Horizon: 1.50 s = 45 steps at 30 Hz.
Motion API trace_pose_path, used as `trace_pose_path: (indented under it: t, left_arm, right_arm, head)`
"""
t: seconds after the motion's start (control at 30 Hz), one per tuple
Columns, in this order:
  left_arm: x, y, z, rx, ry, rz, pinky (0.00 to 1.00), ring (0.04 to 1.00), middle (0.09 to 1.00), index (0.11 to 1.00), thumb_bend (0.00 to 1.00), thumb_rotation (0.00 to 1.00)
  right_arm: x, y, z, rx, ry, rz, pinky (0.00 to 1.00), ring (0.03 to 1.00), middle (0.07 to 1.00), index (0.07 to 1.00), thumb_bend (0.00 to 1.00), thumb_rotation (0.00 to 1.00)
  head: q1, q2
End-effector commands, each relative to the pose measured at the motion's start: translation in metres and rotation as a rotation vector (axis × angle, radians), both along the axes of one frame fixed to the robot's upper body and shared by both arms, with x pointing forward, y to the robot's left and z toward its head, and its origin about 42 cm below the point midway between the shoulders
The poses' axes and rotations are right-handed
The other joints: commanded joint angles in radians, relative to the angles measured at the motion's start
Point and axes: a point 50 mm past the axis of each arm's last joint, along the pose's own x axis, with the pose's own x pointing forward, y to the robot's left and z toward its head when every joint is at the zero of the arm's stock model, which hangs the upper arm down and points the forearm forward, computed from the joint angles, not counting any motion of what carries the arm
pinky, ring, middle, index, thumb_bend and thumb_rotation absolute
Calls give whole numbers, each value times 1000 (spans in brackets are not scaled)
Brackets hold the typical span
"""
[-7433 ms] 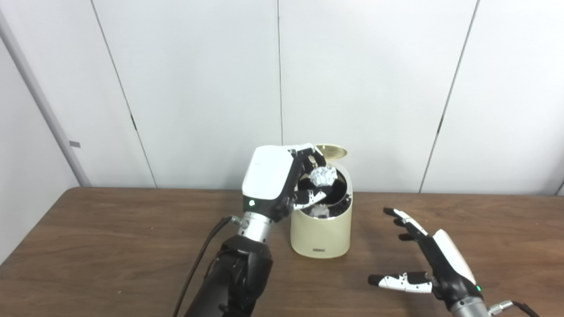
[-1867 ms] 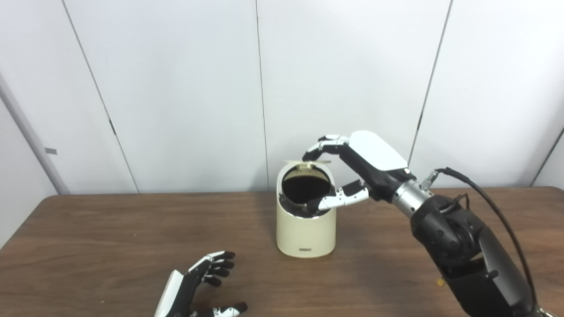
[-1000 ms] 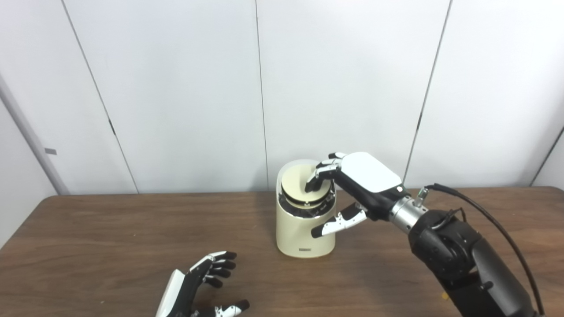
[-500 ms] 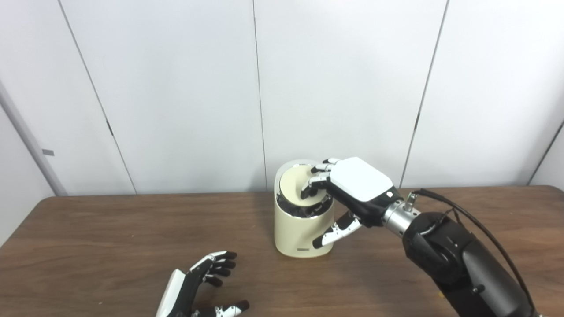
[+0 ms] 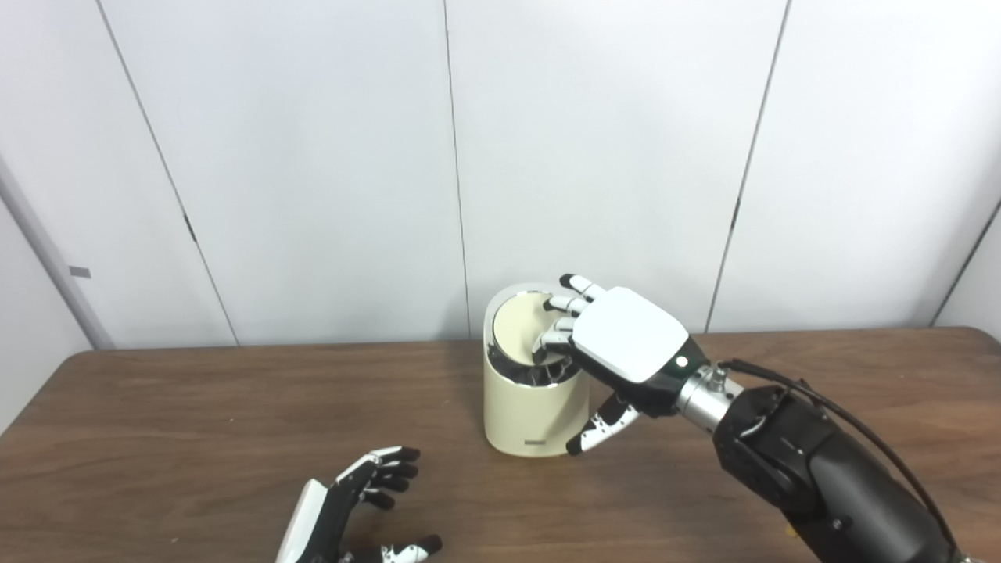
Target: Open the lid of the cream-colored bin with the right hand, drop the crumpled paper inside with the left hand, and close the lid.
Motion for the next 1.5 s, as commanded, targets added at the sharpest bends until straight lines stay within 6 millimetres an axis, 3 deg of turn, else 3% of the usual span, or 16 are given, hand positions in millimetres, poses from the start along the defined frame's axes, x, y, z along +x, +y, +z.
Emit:
trace_pose_path:
  t: [0.0,0.37,0.43,0.57,0.7,0.83,0.9,0.93,1.07,1.13,1.3,1.47]
  left_arm:
    - [4,2,15,6,-63,-10,608,684,711,756,740,16]
    - [4,2,16,11,-63,-10,603,680,712,758,732,25]
    - [4,2,16,11,-63,-10,600,678,708,756,735,22]
    - [5,2,16,8,-60,-10,595,679,707,757,738,23]
    - [5,2,17,11,-59,-10,596,679,710,756,736,33]
    - [5,2,18,14,-60,-9,595,679,713,755,734,32]
    - [5,2,19,17,-61,-8,599,678,714,754,737,32]
    - [5,2,19,19,-62,-8,599,678,714,753,738,32]
    - [5,3,20,20,-64,-11,597,673,711,755,734,36]
    - [6,3,20,18,-64,-11,593,672,711,753,736,38]
    - [7,3,23,19,-68,-14,583,666,710,752,737,33]
    - [9,3,27,4,-76,-13,568,665,711,752,746,10]
  right_arm:
    - [1,-4,-8,-50,23,5,961,864,678,673,736,501]
    - [0,-8,1,22,39,-13,958,866,681,673,723,509]
    - [-1,-10,7,98,70,-37,985,875,691,681,701,522]
    - [-2,-17,18,332,126,-82,953,851,674,663,707,442]
    - [0,-27,25,532,228,-158,907,884,711,693,659,528]
    - [-2,-37,31,611,257,-193,865,897,732,704,615,516]
    - [-4,-43,30,632,247,-191,896,879,723,697,611,503]
    - [-5,-46,29,638,244,-191,907,876,721,696,610,500]
    - [-9,-54,19,676,270,-215,753,823,802,778,635,485]
    - [-11,-59,11,721,285,-212,679,815,847,830,667,412]
    - [-16,-71,-10,822,337,-213,699,845,903,901,724,315]
    - [-28,-81,-33,900,407,-205,644,831,910,926,784,369]
  head:
    - [-1,1]
    - [-1,0]
    - [-1,1]
    - [-1,1]
    - [-1,1]
    - [-3,4]
    - [-3,5]
    - [-3,7]
    - [-3,9]
    - [-3,8]
    - [-4,12]
    - [-4,12]
